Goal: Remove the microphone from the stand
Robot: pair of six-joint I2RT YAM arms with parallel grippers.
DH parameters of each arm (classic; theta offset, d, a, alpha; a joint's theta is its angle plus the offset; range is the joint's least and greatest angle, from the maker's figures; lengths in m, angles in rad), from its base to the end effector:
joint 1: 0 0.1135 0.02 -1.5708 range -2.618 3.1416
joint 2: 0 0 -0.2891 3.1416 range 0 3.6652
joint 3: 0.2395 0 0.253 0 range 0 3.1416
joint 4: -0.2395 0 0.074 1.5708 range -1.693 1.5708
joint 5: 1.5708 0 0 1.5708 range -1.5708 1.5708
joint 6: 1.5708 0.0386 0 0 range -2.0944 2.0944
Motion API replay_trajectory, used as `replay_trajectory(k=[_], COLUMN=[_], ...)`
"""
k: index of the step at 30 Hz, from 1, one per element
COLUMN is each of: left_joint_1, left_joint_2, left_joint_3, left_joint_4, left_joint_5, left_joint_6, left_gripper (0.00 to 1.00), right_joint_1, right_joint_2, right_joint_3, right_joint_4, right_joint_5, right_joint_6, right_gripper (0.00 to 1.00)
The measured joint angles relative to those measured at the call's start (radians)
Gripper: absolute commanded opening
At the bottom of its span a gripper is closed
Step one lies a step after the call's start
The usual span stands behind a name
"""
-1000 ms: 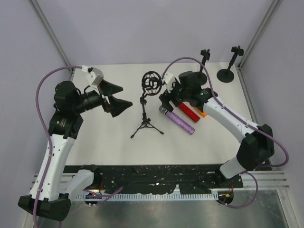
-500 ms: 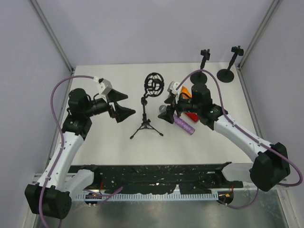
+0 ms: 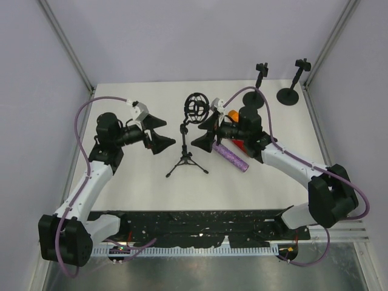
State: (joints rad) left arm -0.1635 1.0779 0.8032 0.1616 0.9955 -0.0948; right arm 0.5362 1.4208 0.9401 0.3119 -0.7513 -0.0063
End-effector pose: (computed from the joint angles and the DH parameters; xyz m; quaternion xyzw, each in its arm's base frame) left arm 0.2221 -0.0695 0.3486 0.3403 0.6441 -0.4286 0.5345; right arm 0.2644 0.1878 0.3217 -0.4184 0.6215 0.4277 0.5057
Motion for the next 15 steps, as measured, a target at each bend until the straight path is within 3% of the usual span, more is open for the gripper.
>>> replay_trajectory(k=[7,15], left_joint_1=[0.0,-0.002], left_joint_2=[0.043,0.108], left_joint_3=[0.0,-0.013], left_joint_4=[0.073,0.109], left_joint_5=[0.001,0.001], left_joint_6=[-0.003,-0.005], left_gripper=[0.98,0.96], right_joint_1=[0.005,0.005], right_joint_2=[-0.006,-0.088], right_joint_3=[-0.028,-0.015], right_joint_4=[0.106,0.101], right_joint_5=[-0.016,-0.002], right_joint_6=[0.089,0.146], right_gripper=[0.9,0.9])
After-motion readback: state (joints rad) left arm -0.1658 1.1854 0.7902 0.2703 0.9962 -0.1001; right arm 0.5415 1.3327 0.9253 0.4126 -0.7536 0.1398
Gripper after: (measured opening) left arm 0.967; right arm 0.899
